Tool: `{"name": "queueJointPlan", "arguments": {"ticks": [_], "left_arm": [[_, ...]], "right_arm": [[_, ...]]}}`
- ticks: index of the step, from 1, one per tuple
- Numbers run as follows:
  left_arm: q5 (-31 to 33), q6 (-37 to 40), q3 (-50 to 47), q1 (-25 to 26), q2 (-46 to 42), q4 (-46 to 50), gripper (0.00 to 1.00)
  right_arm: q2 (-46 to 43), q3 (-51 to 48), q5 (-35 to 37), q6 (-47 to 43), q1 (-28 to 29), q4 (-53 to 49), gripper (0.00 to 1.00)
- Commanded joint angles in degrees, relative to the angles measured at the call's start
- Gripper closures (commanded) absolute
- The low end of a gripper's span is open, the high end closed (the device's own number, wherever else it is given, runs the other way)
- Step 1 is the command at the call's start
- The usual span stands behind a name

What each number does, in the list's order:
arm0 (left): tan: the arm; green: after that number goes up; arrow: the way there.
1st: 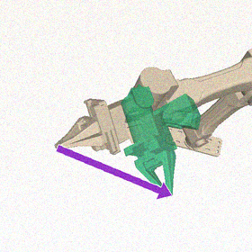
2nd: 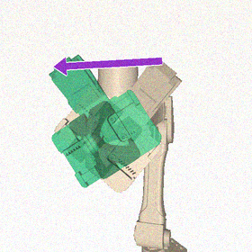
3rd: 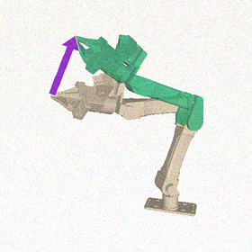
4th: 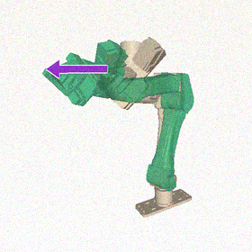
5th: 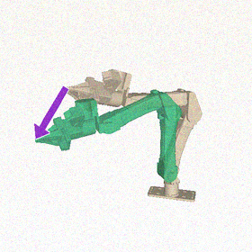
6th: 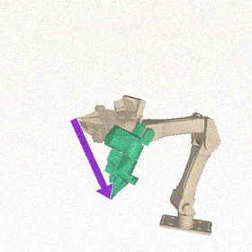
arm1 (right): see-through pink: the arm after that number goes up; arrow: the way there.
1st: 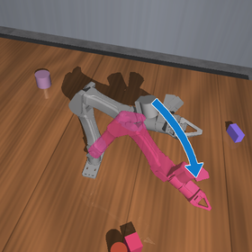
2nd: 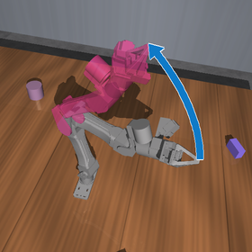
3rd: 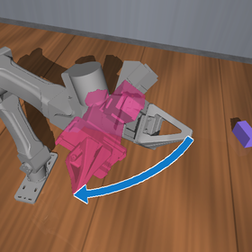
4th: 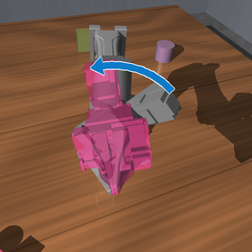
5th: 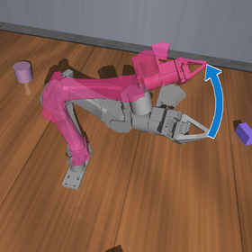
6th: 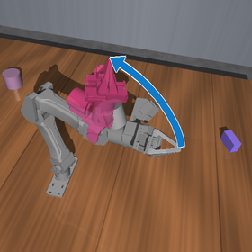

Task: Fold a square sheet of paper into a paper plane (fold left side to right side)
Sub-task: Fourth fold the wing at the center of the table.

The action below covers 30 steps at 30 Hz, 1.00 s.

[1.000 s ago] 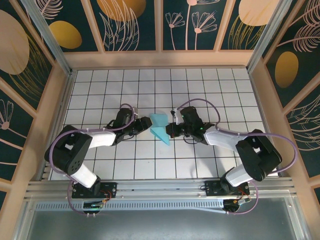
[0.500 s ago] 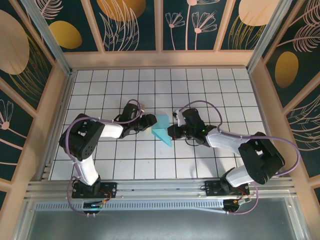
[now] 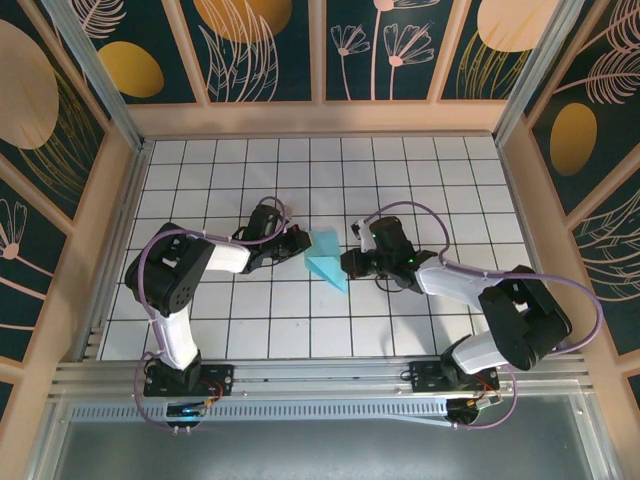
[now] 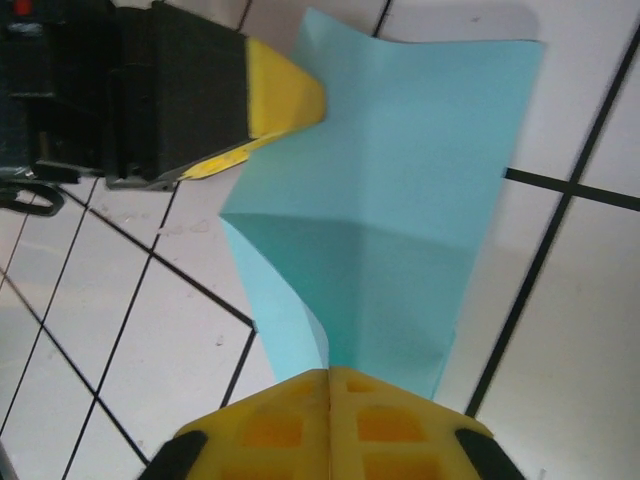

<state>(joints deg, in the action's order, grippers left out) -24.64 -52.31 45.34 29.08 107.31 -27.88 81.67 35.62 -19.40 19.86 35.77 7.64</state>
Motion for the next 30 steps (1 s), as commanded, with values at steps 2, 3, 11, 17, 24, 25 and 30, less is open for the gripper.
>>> {"name": "queueJointPlan", "arguments": {"ticks": [2,3,11,17,24,25,30], "left_arm": [[1.5,-1.4,-0.8,-0.2,-2.7,0.6,1.00],[1.8,-2.3,-1.6,-0.2,-3.4,0.5,1.00],[6.1,-8.0,-5.7,0.4,-8.7,-0.7,1.00],[7.3,-10.4,-6.2,1.4,-10.4,-0.8,1.00],[8.4,-10.5,-5.6,2.5,-10.7,0.6,1.00],[8.4,-10.4,-5.5,2.6,-10.6,0.7,1.00],[8.5,-10.4,-5.4,2.9,-10.4,0.9,1.00]], "right_arm": [[-3.1,2.6,6.0,-1.4,-0.4,-6.5,0.65],[-4.1,3.2,7.5,-1.3,-0.4,-7.7,0.59],[-9.9,8.1,20.0,0.7,3.4,-19.4,0.51],[-6.8,11.0,32.9,5.5,14.9,-25.6,0.52],[3.5,16.2,43.1,8.4,26.3,-27.8,0.47],[5.6,17.3,45.0,8.5,27.4,-28.7,0.46],[13.7,22.3,51.7,8.6,31.0,-31.5,0.44]]}}
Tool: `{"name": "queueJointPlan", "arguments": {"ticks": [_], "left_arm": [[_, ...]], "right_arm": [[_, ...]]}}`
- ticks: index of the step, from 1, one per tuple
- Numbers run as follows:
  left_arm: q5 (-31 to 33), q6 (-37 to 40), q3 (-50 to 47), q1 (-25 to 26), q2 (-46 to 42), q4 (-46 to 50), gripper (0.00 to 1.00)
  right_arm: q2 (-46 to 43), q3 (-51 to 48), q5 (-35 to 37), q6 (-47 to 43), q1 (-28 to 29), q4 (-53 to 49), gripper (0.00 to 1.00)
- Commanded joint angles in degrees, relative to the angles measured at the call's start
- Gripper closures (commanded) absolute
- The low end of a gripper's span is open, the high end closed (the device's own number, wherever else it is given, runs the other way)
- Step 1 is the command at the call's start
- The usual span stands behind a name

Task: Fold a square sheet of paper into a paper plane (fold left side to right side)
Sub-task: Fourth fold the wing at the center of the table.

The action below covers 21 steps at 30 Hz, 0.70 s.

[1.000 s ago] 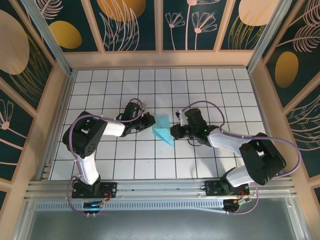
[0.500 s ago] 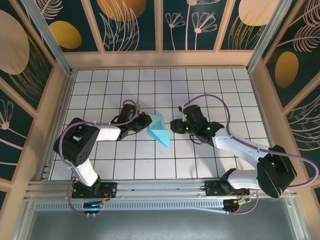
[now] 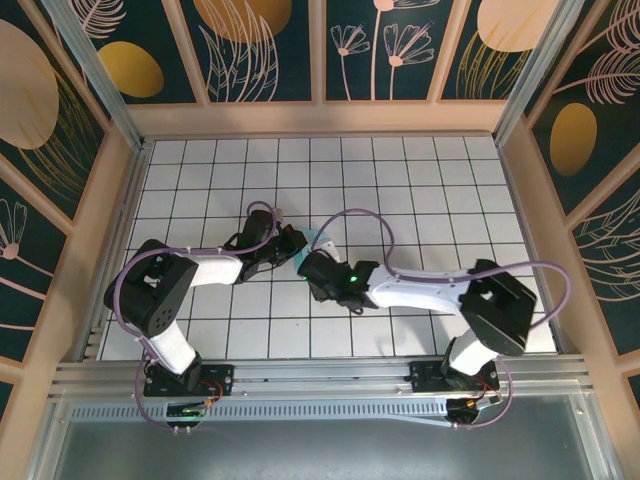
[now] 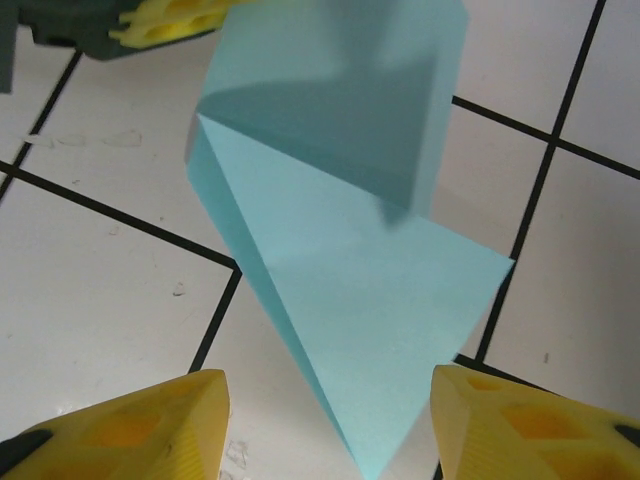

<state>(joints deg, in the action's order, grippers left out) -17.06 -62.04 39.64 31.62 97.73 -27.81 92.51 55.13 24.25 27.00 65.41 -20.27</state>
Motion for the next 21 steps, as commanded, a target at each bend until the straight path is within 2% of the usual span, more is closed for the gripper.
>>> {"name": "queueJointPlan", "arguments": {"ticks": [1,8,21], "left_arm": [[0.8,-0.6,0.5,0.4,-0.8,0.8,1.00],[0.6,-0.5,0.5,0.5,-0.8,0.9,1.00],[0.4,-0.4,0.9,0.5,-0.5,1.0,1.00]], "right_arm": [[4.0,3.5,9.0,1.5,1.8,-4.0,0.44],[9.4,5.4,12.8,2.7,3.1,-4.4,0.49],[12.8,5.2,15.1,3.2,3.2,-3.5,0.58]]}}
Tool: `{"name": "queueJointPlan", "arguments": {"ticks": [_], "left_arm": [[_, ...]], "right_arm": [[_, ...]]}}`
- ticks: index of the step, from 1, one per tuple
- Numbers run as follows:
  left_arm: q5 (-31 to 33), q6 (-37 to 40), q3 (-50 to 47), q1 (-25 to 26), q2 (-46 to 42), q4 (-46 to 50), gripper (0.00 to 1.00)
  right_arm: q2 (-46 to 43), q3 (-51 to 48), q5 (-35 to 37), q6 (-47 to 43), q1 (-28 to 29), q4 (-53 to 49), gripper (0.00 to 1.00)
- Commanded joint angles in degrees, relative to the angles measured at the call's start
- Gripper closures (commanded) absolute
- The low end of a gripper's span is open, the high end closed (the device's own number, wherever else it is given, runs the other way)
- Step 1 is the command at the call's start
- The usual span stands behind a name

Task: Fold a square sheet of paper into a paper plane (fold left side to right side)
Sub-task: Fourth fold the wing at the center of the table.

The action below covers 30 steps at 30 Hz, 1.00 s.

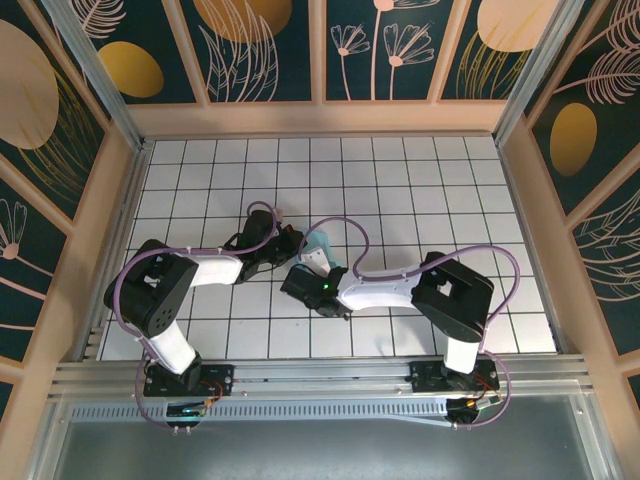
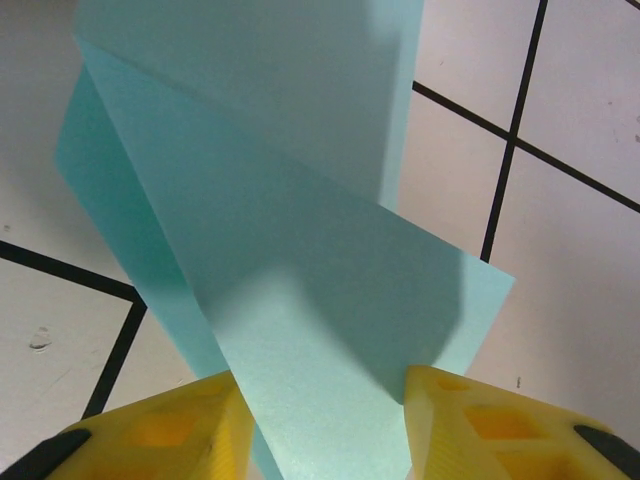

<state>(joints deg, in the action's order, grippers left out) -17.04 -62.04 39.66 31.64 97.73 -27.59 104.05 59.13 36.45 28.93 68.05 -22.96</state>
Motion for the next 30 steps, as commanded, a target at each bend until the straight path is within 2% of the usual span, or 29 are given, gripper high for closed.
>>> {"name": "queueJointPlan", "arguments": {"ticks": [1,11,15,19,22,24,30], "left_arm": [[0.4,-0.4,0.8,0.4,-0.5,0.8,1.00],[0.9,0.0,0.8,0.4,-0.5,1.4,1.00],[1.1,0.0,0.5,0.4,-0.7,1.5,0.96],[1.8,0.2,0.1,0.5,-1.6,2.0,0.84],[2.0,1.6,-0.1,-0.2,-3.1,3.8,0.68],[2.0,2.8,-0.8,-1.7,-5.2,5.5,0.60],[2.5,7.5,-4.5,-7.5,-14.8,12.0,0.44]], "right_arm": [[1.3,1.2,2.8,1.3,0.6,-0.8,0.59],[2.2,1.2,2.1,1.1,0.7,-0.8,0.76],[2.6,1.2,1.9,1.1,0.9,-0.9,0.84],[3.0,1.1,1.7,1.2,0.9,-1.0,0.90],[3.4,0.7,1.4,1.2,0.9,-1.0,0.96],[3.5,0.5,1.0,1.2,1.0,-0.8,1.00],[2.7,0.0,-0.1,0.5,0.7,-0.3,1.00]]}}
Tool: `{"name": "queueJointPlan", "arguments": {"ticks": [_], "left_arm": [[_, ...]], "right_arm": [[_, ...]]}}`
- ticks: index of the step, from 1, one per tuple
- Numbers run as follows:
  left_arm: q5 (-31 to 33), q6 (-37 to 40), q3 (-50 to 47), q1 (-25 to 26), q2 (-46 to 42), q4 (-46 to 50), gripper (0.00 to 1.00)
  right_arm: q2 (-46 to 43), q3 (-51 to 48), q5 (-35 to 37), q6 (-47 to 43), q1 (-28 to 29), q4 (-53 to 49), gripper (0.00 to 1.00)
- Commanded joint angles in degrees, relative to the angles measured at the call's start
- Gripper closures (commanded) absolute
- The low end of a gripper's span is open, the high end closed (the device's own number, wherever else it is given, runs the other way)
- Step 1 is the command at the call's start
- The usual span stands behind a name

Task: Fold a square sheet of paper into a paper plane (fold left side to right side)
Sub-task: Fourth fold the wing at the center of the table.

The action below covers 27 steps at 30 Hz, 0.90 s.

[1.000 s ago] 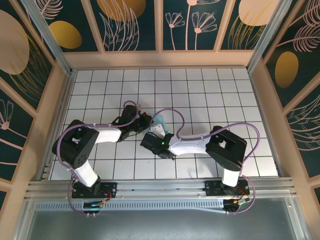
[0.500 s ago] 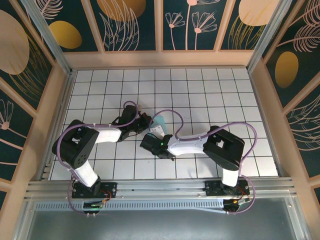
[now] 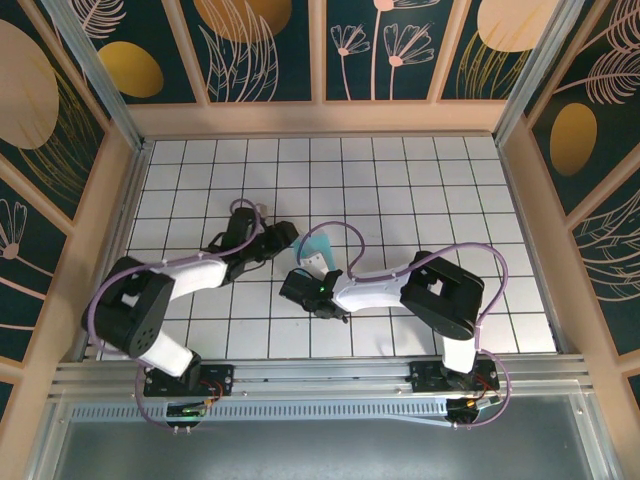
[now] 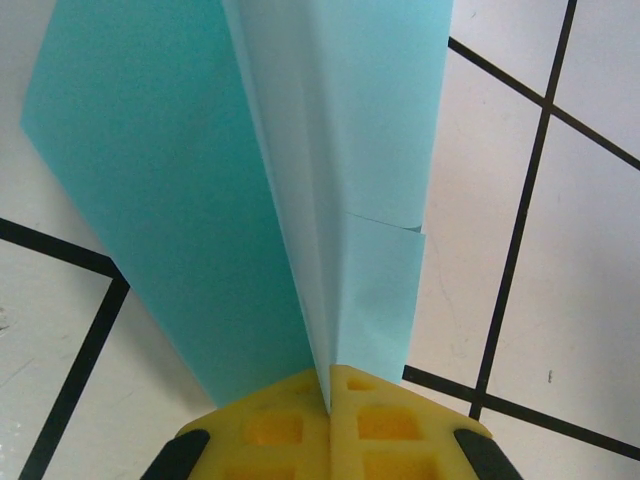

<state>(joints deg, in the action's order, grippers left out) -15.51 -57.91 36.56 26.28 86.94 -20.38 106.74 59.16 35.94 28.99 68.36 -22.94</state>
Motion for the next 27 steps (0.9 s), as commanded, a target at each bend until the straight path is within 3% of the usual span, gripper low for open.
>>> {"name": "queueJointPlan", "arguments": {"ticks": [1,6,12,16,27], "left_arm": [[1.2,4.3,-1.9,-3.3,-5.7,6.2,0.41],[-1.5,8.8,-3.8,-5.9,-10.5,8.8,0.38],[-12.0,13.2,-5.5,-5.8,-10.1,6.1,0.41],[-14.2,13.2,-7.5,-5.8,-9.9,4.6,0.43],[-17.8,11.5,-8.2,-3.6,-6.4,0.6,0.46]], "right_arm": [[-0.5,-0.1,0.1,0.1,0.2,-0.3,1.00],[-4.4,-2.2,-8.3,-2.8,-2.1,3.0,1.00],[-10.5,-7.7,-24.7,-5.2,-7.4,10.2,1.00],[-13.8,-11.3,-34.3,-6.0,-11.8,14.3,1.00],[-13.9,-17.0,-49.8,-6.1,-18.8,21.8,1.00]]}}
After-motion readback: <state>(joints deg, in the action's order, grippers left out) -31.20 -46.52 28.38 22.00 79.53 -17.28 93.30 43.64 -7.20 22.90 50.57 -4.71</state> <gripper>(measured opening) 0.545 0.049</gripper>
